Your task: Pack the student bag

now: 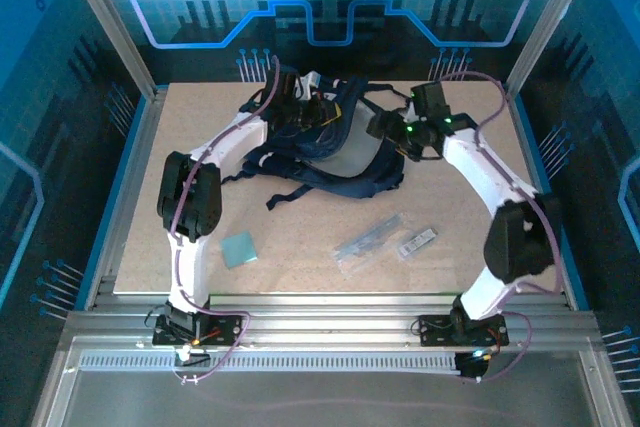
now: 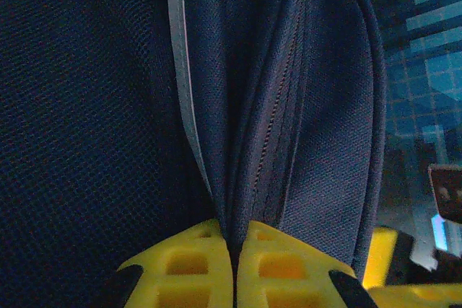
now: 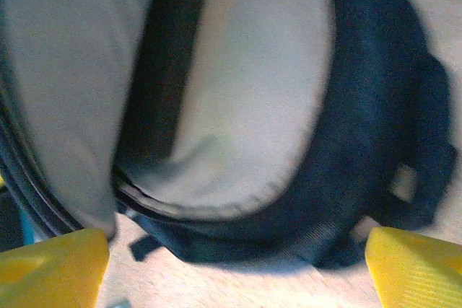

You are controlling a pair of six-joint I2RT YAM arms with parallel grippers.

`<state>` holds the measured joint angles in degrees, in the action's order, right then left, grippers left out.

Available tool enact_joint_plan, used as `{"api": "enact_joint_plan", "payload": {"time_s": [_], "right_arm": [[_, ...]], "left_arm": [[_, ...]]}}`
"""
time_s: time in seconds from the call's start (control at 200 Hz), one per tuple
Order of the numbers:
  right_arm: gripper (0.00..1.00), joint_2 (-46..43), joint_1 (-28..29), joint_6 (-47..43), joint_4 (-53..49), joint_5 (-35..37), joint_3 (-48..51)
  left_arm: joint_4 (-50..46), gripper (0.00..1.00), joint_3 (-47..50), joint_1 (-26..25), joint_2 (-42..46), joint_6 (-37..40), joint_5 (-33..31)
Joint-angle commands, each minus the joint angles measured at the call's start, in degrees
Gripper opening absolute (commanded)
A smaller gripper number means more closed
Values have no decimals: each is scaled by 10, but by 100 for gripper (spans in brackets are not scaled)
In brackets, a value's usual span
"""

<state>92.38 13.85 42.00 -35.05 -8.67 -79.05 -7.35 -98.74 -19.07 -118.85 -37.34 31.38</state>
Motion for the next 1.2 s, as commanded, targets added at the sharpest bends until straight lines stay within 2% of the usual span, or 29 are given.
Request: {"api": "enact_joint_plan", "payload": {"time_s": [0.0, 0.165, 0.28, 0.36, 0.46, 0.61, 0.71, 0.92, 1.04, 1.196], "right_arm": [[94, -47, -5, -44, -136, 82, 66], [96, -120, 1, 7, -170, 96, 169], [95, -167, 16, 68, -130, 54, 253], [95, -186, 47, 134, -88, 20, 300], [96, -188, 116, 222, -56, 25, 326], [98, -163, 217, 344, -33, 66, 324], [99, -122, 257, 389, -28, 98, 300], [99, -41, 264, 424, 15, 101, 249], [100, -12, 262, 428, 6, 124, 221], [100, 23, 263, 458, -4, 109, 221]], "left_arm": [[76, 0, 28, 3, 52, -16, 16], [99, 0, 55, 3, 78, -18, 21], [110, 0, 68, 3, 94, -17, 22], [109, 0, 72, 3, 101, -14, 24], [109, 0, 81, 3, 108, -11, 21], [103, 0, 87, 4, 112, -1, 8], [100, 0, 86, 4, 106, 1, 7], [100, 0, 85, 4, 100, -3, 13], [104, 0, 90, 4, 108, -5, 13], [105, 0, 96, 4, 120, -1, 11]]}}
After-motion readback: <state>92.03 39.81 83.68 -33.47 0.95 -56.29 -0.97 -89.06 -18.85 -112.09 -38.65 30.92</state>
